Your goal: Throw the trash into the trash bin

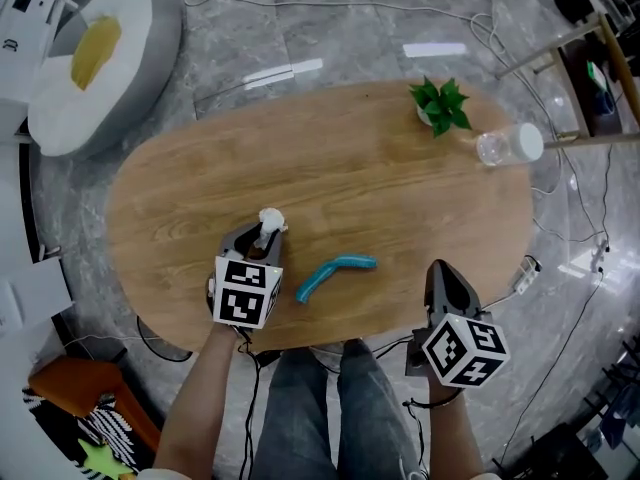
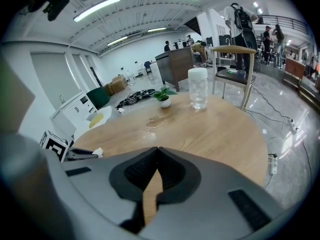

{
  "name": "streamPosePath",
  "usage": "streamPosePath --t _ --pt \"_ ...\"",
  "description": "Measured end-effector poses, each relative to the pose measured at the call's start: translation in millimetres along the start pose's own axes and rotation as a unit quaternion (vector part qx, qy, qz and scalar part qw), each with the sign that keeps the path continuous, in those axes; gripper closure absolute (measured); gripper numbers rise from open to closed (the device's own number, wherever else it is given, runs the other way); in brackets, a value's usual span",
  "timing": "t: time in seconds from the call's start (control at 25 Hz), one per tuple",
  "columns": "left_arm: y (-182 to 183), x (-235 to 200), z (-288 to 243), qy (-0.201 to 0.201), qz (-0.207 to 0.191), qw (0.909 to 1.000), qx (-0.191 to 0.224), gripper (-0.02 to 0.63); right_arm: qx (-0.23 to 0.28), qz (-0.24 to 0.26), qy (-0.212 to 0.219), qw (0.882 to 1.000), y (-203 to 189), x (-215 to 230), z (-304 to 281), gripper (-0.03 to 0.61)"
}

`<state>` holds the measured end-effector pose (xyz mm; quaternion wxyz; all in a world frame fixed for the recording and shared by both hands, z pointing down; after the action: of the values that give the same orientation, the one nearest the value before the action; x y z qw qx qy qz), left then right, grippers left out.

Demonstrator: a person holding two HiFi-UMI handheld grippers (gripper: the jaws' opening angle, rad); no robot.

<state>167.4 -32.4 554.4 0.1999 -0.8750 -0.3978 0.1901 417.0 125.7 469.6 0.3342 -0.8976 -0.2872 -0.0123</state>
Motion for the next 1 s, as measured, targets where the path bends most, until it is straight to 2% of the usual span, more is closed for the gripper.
streamPosePath --t 0.36,0.6,1.0 --pt "1 -2 2 -0.01 0.033 0.9992 0.019 0.577 0.001 0.008 0.004 1.0 2 -11 -2 0.577" --pt "2 -6 11 -0.012 0.05 0.9979 0.039 0.589 0.006 0.014 0.007 1.0 7 -20 -3 0.577" --pt "-10 -32 45 0.028 0.108 0.9904 0.082 0.591 0.002 0.052 0.035 0.998 12 -55 -6 0.577"
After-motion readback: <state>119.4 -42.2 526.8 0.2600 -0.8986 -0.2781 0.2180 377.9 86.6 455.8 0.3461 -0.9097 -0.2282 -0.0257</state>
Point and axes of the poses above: the fingertips, and each gripper's own axes: z backward along the fingers, x to its right, y out of its top, the point moved 3 cm from there along z, backward along the fingers, and after that the axes turned 5 degrees about -y, right-handed, at the moved point
